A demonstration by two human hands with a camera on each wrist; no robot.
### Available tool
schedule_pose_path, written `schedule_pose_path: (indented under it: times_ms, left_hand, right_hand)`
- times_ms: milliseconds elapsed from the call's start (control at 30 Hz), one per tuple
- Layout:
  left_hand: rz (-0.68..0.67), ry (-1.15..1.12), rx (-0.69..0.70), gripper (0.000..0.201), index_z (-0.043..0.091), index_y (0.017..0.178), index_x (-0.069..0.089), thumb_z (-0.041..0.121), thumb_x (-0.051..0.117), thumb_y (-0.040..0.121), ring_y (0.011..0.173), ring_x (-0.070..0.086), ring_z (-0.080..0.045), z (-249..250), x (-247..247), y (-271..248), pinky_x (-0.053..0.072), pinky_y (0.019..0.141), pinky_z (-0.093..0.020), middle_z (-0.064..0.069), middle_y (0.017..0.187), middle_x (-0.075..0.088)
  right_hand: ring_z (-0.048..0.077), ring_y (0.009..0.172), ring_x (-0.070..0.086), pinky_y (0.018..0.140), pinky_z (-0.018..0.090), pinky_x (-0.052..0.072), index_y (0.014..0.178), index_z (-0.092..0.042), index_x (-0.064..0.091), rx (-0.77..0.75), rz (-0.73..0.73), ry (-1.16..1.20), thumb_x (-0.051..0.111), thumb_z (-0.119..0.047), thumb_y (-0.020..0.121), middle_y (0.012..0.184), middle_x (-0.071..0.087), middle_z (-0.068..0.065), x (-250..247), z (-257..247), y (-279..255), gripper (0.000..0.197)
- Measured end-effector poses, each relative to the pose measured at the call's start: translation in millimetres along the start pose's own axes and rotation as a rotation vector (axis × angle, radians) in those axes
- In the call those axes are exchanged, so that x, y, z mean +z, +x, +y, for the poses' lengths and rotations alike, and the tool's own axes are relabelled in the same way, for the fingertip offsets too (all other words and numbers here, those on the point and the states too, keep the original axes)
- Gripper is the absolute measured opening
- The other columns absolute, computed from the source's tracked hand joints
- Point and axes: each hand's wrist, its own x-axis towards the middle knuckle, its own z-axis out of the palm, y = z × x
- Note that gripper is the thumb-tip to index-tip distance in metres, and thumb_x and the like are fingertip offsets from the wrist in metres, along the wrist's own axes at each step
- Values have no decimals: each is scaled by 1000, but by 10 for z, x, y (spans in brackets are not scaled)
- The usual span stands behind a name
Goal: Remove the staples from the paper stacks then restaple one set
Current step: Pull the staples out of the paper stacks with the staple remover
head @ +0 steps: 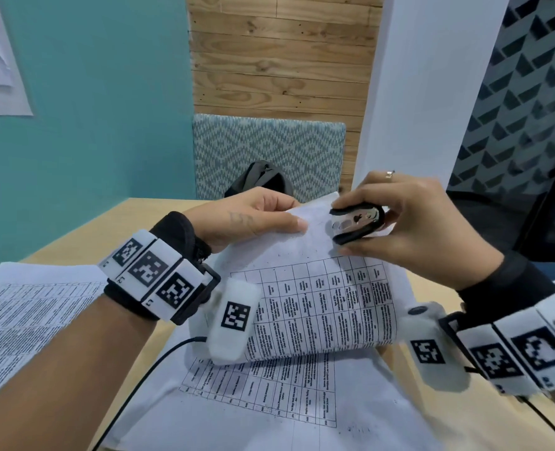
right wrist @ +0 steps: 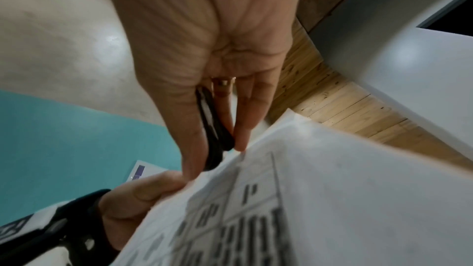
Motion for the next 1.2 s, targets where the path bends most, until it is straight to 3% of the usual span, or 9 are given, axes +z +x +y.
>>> schedule_pose_path:
  times_ms: [133, 300, 467, 567, 733, 833, 1033, 1200]
  left_hand:
    - [-43, -35, -13, 33, -4, 114, 59, 13, 58, 85, 79, 67, -18, -9, 52, 11, 55, 69, -23, -9, 95, 69]
    - [-56, -35, 0, 30, -2, 117, 60, 8, 56, 89, 89, 63, -24, -7, 72, 5, 52, 80, -28, -16, 105, 66]
    - [-24, 1, 16, 29, -3, 114, 62, 14, 55, 92, 94, 59, -18, 0, 87, 18, 46, 89, -28, -22, 115, 64]
    - [-22, 4, 19, 26, -1, 109, 65, 12, 51, 91, 84, 60, -5, 16, 105, 20, 47, 78, -16, -2, 96, 68]
    - [-35, 4, 26, 23, -3, 105, 65, 8, 50, 92, 80, 59, -6, 11, 102, 25, 47, 74, -14, -1, 89, 66]
    - [-45, -9, 30, 19, 2, 98, 66, 7, 49, 92, 72, 60, 0, 22, 107, 17, 46, 69, -10, 7, 80, 67]
    - [-72, -44, 48, 19, 3, 97, 65, 4, 47, 92, 74, 63, 1, 27, 114, 7, 46, 70, -10, 11, 82, 70]
    - [-62, -41, 52, 24, -8, 105, 62, 6, 50, 91, 80, 61, -5, 17, 104, 14, 48, 75, -14, 0, 92, 69]
  right_hand:
    - [23, 78, 63, 63, 41, 56, 101, -15, 71, -44, -13, -39, 79, -31, 57, 87, 62, 2, 34, 16, -15, 47]
    - [26, 76, 63, 62, 46, 53, 102, -16, 71, -110, -19, -124, 77, -32, 60, 89, 62, -1, 73, 28, -10, 46]
    - [27, 74, 64, 62, 44, 53, 101, -15, 72, -158, -9, -167, 75, -29, 63, 90, 64, 0, 91, 18, -14, 41]
    - [28, 73, 65, 61, 44, 53, 101, -15, 72, -170, -15, -193, 73, -29, 65, 91, 65, 1, 106, 21, -16, 39]
    - [29, 70, 65, 59, 42, 53, 99, -16, 73, -197, -17, -240, 72, -29, 65, 90, 66, 1, 111, 15, -16, 37]
    - [30, 69, 64, 58, 42, 53, 99, -15, 73, -205, -10, -246, 72, -29, 64, 89, 66, 2, 106, 15, -19, 37]
    - [31, 65, 63, 54, 43, 52, 94, -16, 73, -222, 35, -240, 73, -26, 64, 83, 65, 4, 102, 17, -25, 31]
    - [31, 60, 63, 47, 40, 50, 88, -18, 74, -256, 76, -313, 74, -24, 65, 79, 67, 4, 106, -6, -40, 24]
